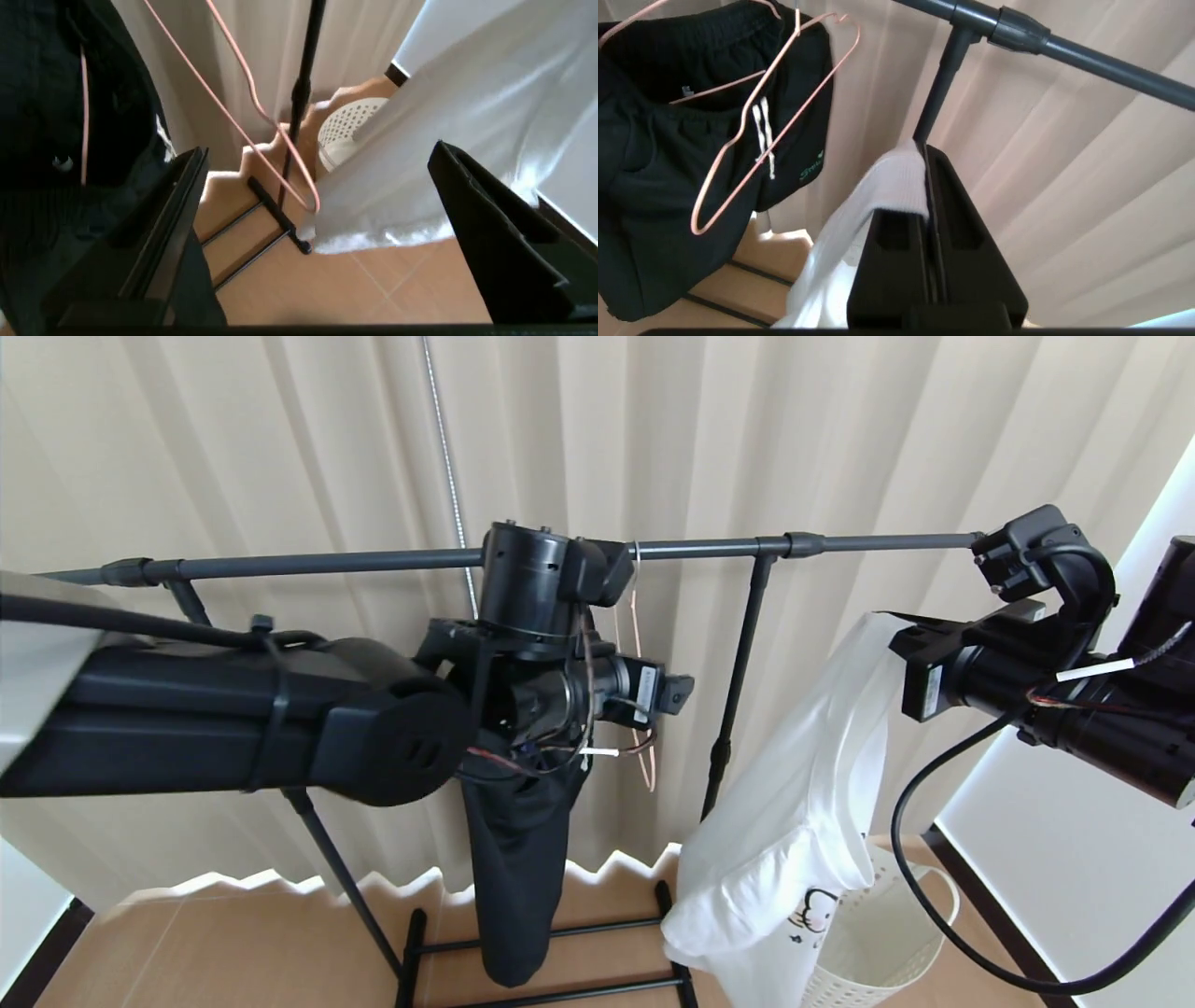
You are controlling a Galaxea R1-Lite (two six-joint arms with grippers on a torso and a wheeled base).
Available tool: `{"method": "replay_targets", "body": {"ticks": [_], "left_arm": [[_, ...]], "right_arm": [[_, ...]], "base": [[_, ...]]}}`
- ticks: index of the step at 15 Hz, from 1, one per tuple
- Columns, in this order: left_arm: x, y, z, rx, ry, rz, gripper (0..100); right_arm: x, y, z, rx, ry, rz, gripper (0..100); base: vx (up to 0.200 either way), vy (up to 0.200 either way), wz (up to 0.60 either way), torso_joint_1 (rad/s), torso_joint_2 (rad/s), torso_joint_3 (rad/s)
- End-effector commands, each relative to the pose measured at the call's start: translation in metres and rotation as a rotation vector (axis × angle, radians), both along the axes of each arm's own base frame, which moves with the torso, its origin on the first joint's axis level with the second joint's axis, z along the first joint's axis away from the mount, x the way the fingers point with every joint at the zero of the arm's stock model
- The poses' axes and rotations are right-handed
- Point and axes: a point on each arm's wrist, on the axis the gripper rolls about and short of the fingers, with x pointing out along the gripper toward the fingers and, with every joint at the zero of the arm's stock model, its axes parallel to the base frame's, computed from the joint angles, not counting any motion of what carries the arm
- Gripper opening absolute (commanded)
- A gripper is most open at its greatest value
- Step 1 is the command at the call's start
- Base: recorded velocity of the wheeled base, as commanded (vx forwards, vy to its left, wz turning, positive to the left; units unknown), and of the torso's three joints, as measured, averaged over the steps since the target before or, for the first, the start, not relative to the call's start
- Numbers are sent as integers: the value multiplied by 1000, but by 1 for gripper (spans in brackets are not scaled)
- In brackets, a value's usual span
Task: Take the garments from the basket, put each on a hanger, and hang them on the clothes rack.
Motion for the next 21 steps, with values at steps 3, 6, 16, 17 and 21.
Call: {"method": "replay_targets", "body": {"ticks": [3, 6, 16, 17, 21], "left_arm": [[58, -39, -36, 69, 32, 100, 100], [79, -48, -41, 62, 14, 167, 100], [105, -38, -68, 107, 43, 250, 100], [106, -39, -74, 114, 49, 251, 100], [106, -39, -74, 116, 49, 250, 100]], "right_arm": [[-6, -2, 6, 5, -21, 1, 0], [-6, -2, 6, 6, -24, 1, 0], [-4, -1, 3, -18, -18, 4, 0], [-4, 0, 2, -19, -16, 6, 0], [-4, 0, 2, -19, -16, 6, 0]], "base": [[0, 0, 0, 0, 0, 0], [0, 0, 0, 0, 0, 0], [0, 0, 0, 0, 0, 0], [0, 0, 0, 0, 0, 0], [0, 0, 0, 0, 0, 0]]}}
